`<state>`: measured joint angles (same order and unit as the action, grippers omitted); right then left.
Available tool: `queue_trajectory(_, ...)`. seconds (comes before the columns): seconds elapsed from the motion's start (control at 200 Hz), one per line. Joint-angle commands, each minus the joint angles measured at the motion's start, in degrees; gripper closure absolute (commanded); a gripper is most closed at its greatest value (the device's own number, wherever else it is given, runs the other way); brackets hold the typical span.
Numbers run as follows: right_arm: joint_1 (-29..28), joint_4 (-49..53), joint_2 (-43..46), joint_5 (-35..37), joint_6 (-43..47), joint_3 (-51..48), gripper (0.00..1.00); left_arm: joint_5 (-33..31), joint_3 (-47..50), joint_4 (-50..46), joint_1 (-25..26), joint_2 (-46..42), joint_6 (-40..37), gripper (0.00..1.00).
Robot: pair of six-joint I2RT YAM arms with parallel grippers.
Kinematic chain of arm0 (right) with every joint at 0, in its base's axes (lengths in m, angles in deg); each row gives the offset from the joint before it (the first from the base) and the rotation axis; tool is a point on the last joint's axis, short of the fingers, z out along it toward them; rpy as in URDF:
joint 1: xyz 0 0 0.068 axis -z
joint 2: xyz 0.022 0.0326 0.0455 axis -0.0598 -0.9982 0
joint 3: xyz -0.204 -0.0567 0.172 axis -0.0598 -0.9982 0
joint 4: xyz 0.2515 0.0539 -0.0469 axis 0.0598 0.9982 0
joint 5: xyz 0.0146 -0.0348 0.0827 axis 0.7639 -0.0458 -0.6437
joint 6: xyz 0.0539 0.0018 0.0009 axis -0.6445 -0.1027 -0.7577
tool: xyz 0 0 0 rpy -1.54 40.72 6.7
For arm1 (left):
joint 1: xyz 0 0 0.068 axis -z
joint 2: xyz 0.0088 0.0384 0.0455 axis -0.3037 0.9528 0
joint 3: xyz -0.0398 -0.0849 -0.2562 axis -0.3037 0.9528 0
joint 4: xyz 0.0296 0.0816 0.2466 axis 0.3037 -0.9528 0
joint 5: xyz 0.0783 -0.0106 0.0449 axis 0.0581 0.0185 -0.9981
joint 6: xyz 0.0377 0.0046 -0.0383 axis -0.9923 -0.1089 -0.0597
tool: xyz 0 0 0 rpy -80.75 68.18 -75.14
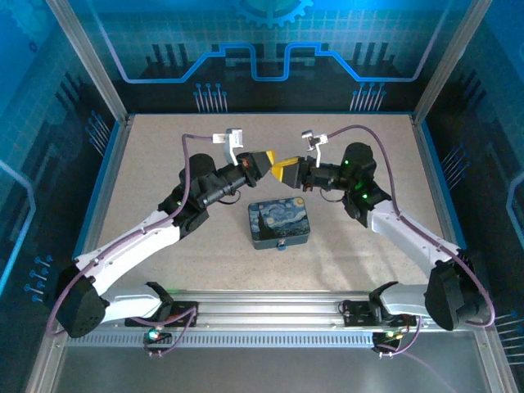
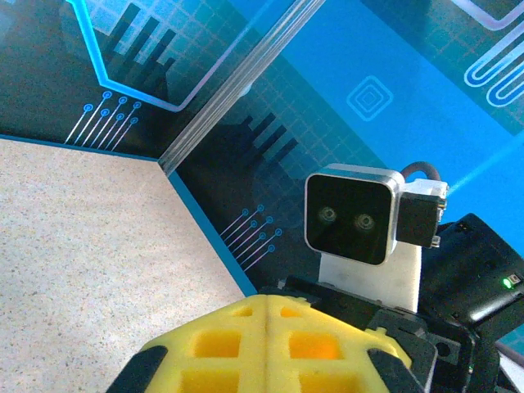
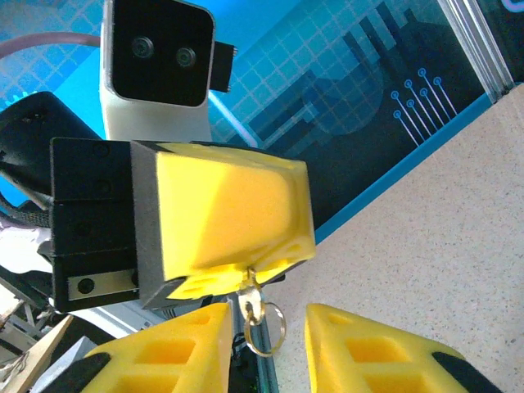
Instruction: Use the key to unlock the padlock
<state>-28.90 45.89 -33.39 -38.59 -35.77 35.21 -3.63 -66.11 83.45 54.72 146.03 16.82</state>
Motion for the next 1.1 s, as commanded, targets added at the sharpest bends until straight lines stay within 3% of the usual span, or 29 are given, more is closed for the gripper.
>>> queue_trajectory(0.0,-0.7,-1.1,-0.6,0.5,-0.1,0.7,0.72,0.3,0.6,2.4,0.2,-1.3,1.0,1.0)
queue_trajectory(0.655,-1.9,-2.3,-1.7,0.5,-1.1,1.9,0.8,0.1,0.9,2.5,0.3,-1.2,1.3,1.0)
queue_trajectory(1.096,-1.9,0.1,-0.7,1.5,0.1,1.6,0.96,-0.1,1.3,2.6,0.3,-1.4,1.1,1.0)
